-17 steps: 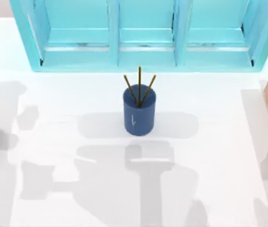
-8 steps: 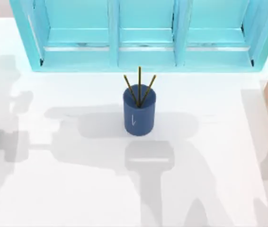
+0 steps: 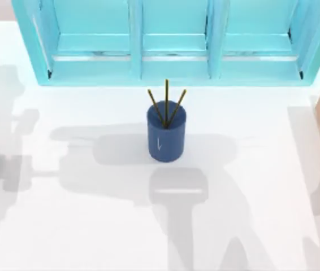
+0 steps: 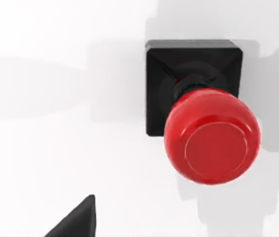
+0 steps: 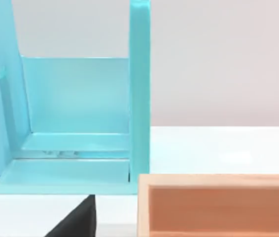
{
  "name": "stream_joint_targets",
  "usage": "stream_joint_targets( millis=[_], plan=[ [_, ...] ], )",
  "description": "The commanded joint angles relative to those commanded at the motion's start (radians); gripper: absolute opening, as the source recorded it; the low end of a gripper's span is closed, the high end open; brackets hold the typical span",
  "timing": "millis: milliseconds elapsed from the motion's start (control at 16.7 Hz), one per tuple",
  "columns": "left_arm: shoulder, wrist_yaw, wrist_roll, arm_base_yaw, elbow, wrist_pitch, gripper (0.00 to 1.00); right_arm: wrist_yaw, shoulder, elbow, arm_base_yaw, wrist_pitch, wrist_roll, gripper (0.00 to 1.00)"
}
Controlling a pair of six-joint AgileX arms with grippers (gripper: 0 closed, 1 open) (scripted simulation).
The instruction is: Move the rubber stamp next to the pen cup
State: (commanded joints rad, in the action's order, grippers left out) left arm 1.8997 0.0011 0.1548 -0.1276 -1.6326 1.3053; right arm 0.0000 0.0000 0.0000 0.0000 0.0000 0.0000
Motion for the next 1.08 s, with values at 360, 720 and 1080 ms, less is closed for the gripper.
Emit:
stream_joint_targets(
  millis=[360,720,1080],
  plan=[
    [0.048,0.0,0.004,-0.005,0.19,-0.249,1.0,0.0,0.0,0.0,0.0,0.0,0.0,1.0],
    [0.074,0.0,0.006,-0.007,0.284,-0.358,1.0,0.0,0.0,0.0,0.0,0.0,0.0,1.0],
    [0.074,0.0,0.006,-0.007,0.284,-0.358,0.7,0.0,0.0,0.0,0.0,0.0,0.0,1.0]
  ],
)
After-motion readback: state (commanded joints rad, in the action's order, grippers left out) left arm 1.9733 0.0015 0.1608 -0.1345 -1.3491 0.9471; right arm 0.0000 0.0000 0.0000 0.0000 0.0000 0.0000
